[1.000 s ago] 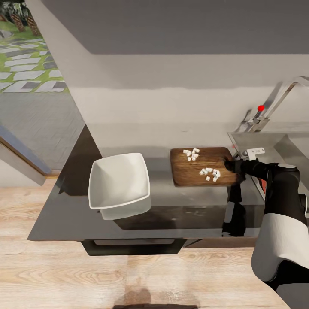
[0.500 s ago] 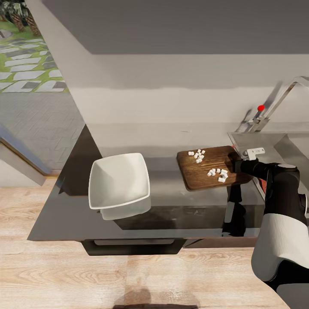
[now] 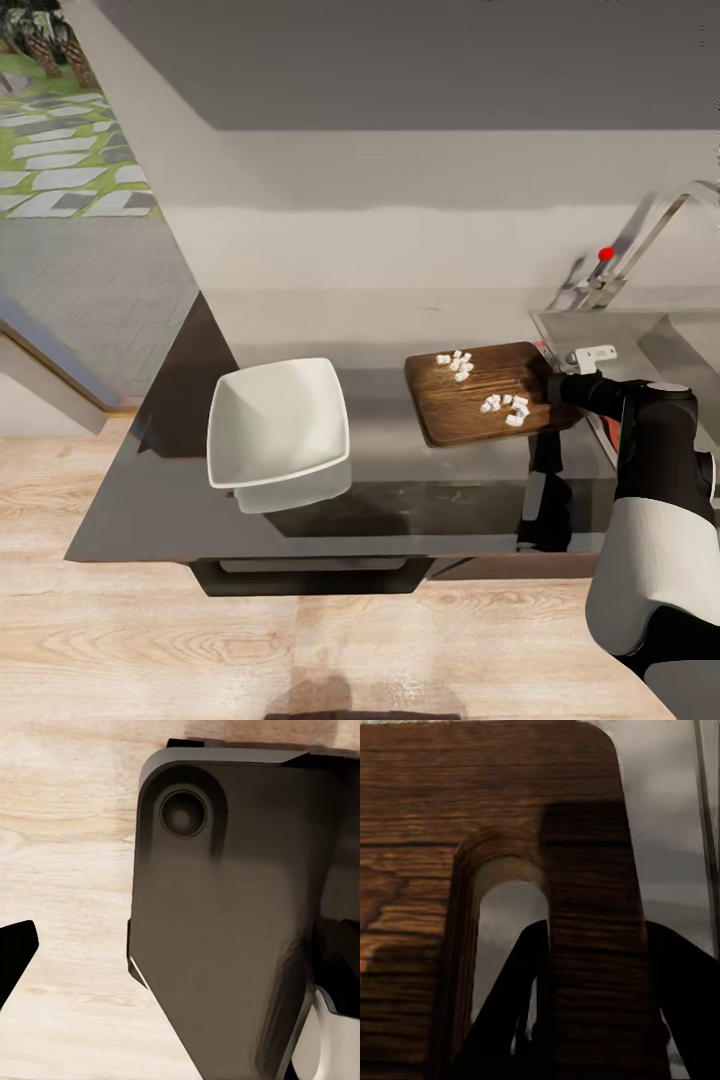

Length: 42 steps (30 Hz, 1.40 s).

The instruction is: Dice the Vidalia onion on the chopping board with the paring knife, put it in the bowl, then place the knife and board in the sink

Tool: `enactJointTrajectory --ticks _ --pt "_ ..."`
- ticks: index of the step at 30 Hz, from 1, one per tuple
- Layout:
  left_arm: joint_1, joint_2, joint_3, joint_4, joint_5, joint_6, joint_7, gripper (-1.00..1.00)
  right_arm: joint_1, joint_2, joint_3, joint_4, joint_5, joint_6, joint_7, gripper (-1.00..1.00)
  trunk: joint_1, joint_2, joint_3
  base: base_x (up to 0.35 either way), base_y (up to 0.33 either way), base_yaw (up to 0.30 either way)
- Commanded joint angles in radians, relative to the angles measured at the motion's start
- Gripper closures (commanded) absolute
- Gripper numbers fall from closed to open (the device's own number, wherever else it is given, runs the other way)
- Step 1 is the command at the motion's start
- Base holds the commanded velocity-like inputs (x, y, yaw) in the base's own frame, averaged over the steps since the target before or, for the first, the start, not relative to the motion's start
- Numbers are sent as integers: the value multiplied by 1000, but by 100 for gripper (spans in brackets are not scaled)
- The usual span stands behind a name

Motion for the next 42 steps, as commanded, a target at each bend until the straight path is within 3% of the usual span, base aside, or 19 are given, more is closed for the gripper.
enactJointTrajectory --ticks 1,42 --pt "-2 -1 -9 4 7 -7 2 -100 -1 0 -2 -1 13 -1 6 100 0 -1 1 0 0 0" --pt "-2 -1 -9 4 7 -7 2 -100 -1 0 1 -1 14 2 -40 100 0 -1 65 0 0 0"
